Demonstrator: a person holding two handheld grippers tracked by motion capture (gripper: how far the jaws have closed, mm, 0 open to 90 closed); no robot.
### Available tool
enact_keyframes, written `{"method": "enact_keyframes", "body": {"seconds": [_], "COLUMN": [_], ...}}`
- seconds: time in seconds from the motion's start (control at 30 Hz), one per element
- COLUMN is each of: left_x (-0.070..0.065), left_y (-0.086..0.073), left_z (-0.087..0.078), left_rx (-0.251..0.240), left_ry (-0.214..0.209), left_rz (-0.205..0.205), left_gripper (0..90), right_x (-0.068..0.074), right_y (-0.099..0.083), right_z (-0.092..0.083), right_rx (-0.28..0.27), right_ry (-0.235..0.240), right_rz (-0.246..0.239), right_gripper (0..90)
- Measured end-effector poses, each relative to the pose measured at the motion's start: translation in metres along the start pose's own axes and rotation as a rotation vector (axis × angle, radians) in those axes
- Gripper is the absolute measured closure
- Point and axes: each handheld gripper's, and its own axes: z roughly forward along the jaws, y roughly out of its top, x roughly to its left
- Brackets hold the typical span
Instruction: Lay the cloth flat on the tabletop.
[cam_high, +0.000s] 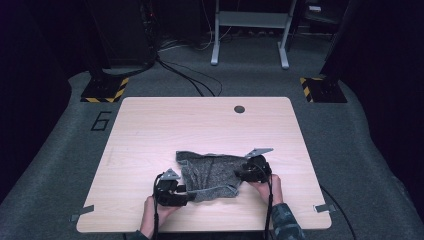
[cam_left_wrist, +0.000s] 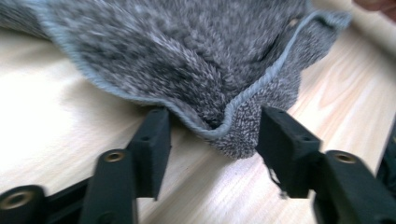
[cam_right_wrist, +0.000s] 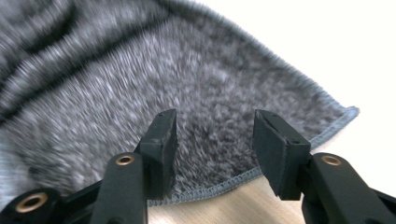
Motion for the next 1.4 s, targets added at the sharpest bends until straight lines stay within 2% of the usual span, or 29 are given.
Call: {"method": "enact_keyframes", "body": {"seconds": [0.03,0.1,0.17,0.23,0.27,0.3,0.37,0.47,0.5,0.57,0.6,0.63,0.73,0.77,0.8,0.83,0.87,1.03,1.07,1.13,1.33,1.4], "left_x": [0.002,0.008,0.018,0.029,0.043,0.043,0.055,0.067,0.07,0.075,0.078,0.078,0.088,0.09,0.09,0.091,0.092,0.096,0.097,0.097,0.095,0.095], "left_y": [0.002,0.008,0.016,0.024,0.035,0.035,0.046,0.061,0.065,0.074,0.079,0.079,0.086,0.087,0.087,0.087,0.088,0.086,0.086,0.086,0.086,0.085], "left_z": [-0.007,-0.018,-0.028,-0.032,-0.033,-0.033,-0.03,-0.02,-0.016,-0.007,0.001,0.001,0.018,0.021,0.021,0.024,0.026,0.032,0.033,0.033,0.033,0.033], "left_rx": [-0.021,-0.056,-0.088,-0.109,-0.121,-0.121,-0.13,-0.116,-0.101,-0.073,-0.048,-0.048,-0.013,-0.007,-0.007,0.002,0.008,0.009,0.014,0.016,0.015,0.018], "left_ry": [0.012,0.038,0.084,0.118,0.165,0.165,0.195,0.213,0.223,0.236,0.257,0.257,0.266,0.27,0.27,0.271,0.272,0.26,0.267,0.261,0.269,0.267], "left_rz": [-0.01,-0.005,-0.011,-0.017,-0.017,-0.017,-0.009,0.015,0.038,0.05,0.074,0.074,0.065,0.065,0.065,0.077,0.074,0.084,0.094,0.099,0.116,0.123], "left_gripper": [37.8,32.5,31.8,29.2,26.6,25.7,24.2,24.5,25.8,26.8,27.7,27.6,29.1,29.7,31.2,31.2,34.8,46.6,56.1,63.6,76.9,81.7], "right_x": [-0.001,-0.007,-0.009,-0.013,-0.018,-0.018,-0.022,-0.027,-0.027,-0.029,-0.03,-0.03,-0.032,-0.034,-0.033,-0.033,-0.035,-0.038,-0.039,-0.038,-0.037,-0.036], "right_y": [0.0,0.002,0.003,0.004,0.006,0.006,0.007,0.01,0.011,0.014,0.015,0.015,0.018,0.019,0.02,0.02,0.022,0.023,0.022,0.021,0.02,0.021], "right_z": [-0.003,-0.013,-0.015,-0.017,-0.017,-0.017,-0.015,-0.012,-0.011,-0.008,-0.007,-0.007,-0.004,-0.003,-0.003,-0.003,-0.001,0.006,0.01,0.013,0.015,0.015], "right_rx": [-0.011,-0.048,-0.053,-0.054,-0.045,-0.045,-0.034,-0.025,-0.017,-0.003,0.006,0.006,0.013,0.012,0.016,0.016,0.015,0.042,0.06,0.069,0.079,0.097], "right_ry": [-0.003,-0.039,-0.045,-0.077,-0.094,-0.094,-0.115,-0.129,-0.134,-0.147,-0.149,-0.149,-0.152,-0.154,-0.158,-0.158,-0.158,-0.171,-0.171,-0.174,-0.18,-0.188], "right_rz": [0.017,0.046,0.062,0.083,0.102,0.102,0.116,0.114,0.124,0.125,0.118,0.118,0.147,0.132,0.154,0.154,0.164,0.15,0.153,0.152,0.145,0.121], "right_gripper": [45.5,39.3,36.2,32.2,31.0,31.0,30.7,31.2,31.3,31.6,31.6,31.6,31.6,31.7,31.8,31.8,32.4,34.7,36.8,39.6,46.6,53.2]}}
